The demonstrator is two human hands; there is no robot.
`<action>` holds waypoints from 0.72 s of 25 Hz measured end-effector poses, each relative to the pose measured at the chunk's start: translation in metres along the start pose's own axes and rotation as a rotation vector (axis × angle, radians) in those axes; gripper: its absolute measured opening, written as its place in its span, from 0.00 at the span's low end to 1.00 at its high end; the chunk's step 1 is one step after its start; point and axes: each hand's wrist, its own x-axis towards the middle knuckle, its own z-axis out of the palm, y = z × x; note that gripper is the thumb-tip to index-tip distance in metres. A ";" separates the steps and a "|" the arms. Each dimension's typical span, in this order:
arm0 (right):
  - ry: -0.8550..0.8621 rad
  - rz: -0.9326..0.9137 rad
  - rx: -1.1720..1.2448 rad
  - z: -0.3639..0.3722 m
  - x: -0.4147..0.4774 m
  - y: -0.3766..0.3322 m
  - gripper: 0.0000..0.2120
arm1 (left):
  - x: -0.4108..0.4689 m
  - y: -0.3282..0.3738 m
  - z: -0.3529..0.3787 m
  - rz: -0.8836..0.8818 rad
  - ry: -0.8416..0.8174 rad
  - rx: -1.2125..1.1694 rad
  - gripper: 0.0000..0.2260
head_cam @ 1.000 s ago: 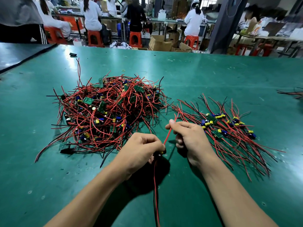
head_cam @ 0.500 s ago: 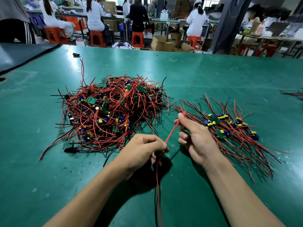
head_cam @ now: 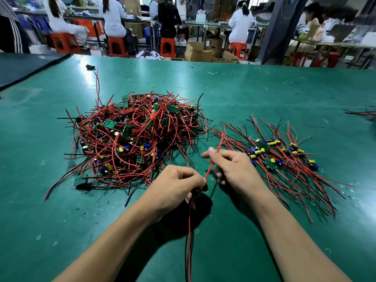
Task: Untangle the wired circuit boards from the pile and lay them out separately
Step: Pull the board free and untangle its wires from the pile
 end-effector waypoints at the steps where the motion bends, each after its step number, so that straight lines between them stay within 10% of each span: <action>1: 0.061 -0.019 0.039 -0.003 0.003 0.001 0.13 | -0.001 0.000 0.000 0.006 -0.024 0.025 0.08; 7: 0.282 -0.024 0.215 -0.009 0.012 0.005 0.12 | -0.002 0.002 -0.001 -0.003 -0.071 0.059 0.07; 18: 0.087 0.027 0.164 -0.003 0.008 0.001 0.22 | 0.007 0.005 0.000 -0.103 0.133 -0.583 0.18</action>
